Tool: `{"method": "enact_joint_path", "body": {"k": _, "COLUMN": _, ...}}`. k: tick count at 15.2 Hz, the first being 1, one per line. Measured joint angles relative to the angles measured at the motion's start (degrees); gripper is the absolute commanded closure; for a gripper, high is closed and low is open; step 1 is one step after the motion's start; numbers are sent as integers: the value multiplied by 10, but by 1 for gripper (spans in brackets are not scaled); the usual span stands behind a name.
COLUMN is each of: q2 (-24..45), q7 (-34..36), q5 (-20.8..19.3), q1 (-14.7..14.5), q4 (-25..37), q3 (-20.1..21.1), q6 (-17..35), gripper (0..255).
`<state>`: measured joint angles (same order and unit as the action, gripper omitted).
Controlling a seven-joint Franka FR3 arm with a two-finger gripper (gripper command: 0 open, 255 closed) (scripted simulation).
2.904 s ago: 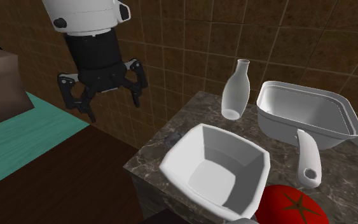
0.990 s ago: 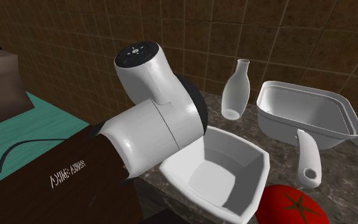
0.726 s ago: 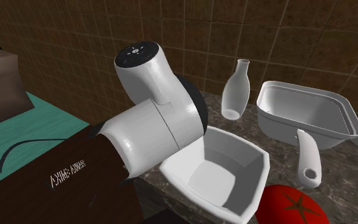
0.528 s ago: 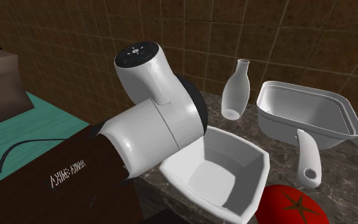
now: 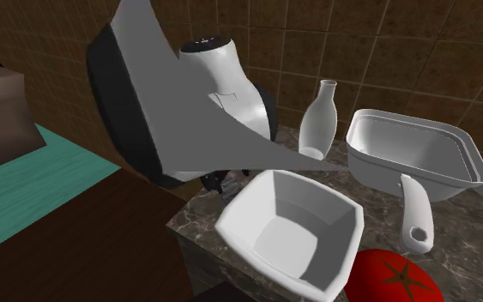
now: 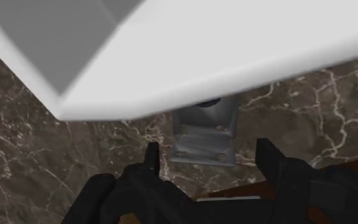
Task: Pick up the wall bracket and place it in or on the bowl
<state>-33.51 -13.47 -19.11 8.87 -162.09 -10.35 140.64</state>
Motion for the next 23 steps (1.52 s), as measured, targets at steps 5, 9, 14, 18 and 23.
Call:
{"method": "enact_joint_path", "body": {"k": 5, "q2": 150, "q7": -74, "q5": 115, "q1": -46, "q4": 117, "q3": -75, "q6": -111, "gripper": 0}}
{"method": "enact_joint_path", "body": {"k": 9, "q2": 174, "q7": -80, "q5": 122, "q1": -48, "q4": 105, "q3": -80, "q6": -81, "gripper": 0}}
{"method": "enact_joint_path", "body": {"k": 14, "q2": 178, "q7": -81, "q5": 123, "q1": -48, "q4": 103, "q3": -81, "q6": -75, "gripper": 0}}
{"method": "enact_joint_path", "body": {"k": 18, "q2": 178, "q7": -81, "q5": 123, "q1": -48, "q4": 103, "q3": -82, "q6": -74, "gripper": 255}}
{"method": "enact_joint_path", "body": {"k": 23, "q2": 179, "q7": -81, "q5": 123, "q1": -48, "q4": 103, "q3": -81, "q6": -74, "gripper": 255}}
